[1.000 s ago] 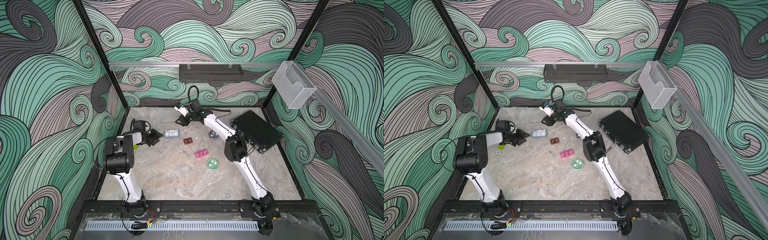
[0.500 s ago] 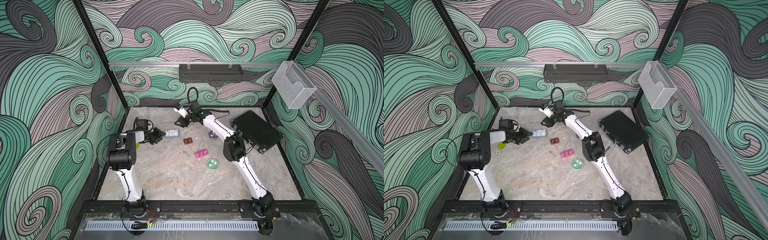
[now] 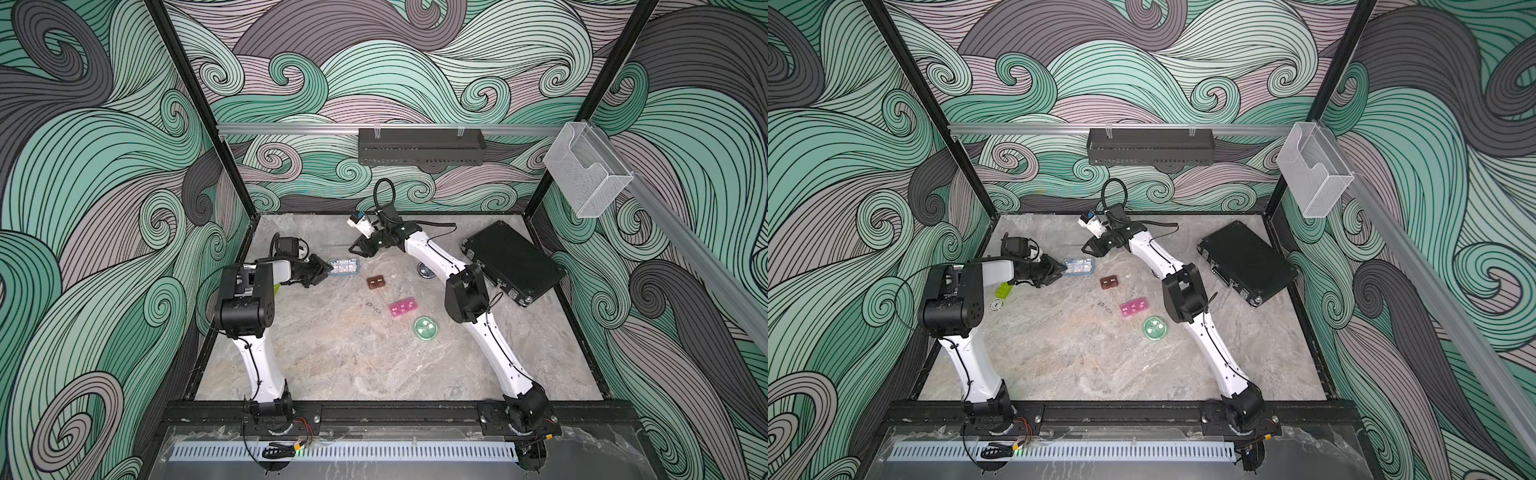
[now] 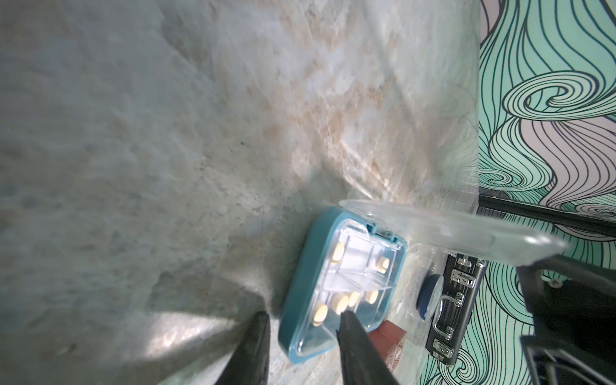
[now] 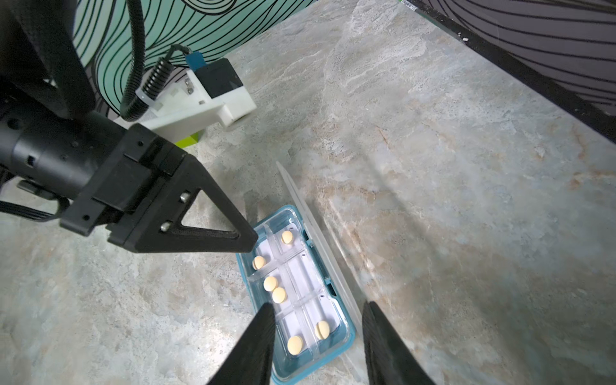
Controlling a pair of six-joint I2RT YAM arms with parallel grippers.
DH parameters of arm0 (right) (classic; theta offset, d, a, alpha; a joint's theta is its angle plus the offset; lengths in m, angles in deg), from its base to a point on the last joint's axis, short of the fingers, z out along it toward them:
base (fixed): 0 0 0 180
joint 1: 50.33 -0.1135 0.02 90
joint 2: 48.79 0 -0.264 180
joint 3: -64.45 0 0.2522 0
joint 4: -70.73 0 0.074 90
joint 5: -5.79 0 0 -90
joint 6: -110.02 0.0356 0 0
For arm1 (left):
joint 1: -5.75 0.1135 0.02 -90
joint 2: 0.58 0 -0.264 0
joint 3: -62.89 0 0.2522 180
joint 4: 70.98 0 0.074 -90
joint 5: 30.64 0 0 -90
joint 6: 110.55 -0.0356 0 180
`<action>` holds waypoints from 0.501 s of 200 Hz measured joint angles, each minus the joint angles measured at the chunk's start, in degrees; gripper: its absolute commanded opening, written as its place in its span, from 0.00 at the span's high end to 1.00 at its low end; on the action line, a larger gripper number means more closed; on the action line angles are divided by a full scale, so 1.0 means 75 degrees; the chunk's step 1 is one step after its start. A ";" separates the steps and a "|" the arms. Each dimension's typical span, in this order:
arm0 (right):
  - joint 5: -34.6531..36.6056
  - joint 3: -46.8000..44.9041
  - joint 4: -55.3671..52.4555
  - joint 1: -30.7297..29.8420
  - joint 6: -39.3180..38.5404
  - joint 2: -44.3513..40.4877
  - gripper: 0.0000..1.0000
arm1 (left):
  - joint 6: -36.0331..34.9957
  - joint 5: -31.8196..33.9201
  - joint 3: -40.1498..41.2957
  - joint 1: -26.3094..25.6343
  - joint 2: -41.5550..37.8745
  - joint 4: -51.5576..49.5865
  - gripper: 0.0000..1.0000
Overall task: Close pillboxes
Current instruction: Close the lid on the pillbox.
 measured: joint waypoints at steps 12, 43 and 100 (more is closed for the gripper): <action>-0.0041 -0.0009 0.0000 0.0000 -0.0012 0.0000 0.59 | 0.0003 0.0000 0.0000 -0.0023 0.0000 0.0000 0.65; -0.0163 -0.0149 0.0000 0.0000 -0.0006 0.0000 0.62 | 0.0003 0.0003 0.0000 -0.0079 0.0003 0.0000 0.66; -0.0259 -0.0548 0.0017 -0.0003 -0.0032 -0.0006 0.64 | 0.0006 0.0006 0.0000 -0.0163 0.0003 0.0000 0.66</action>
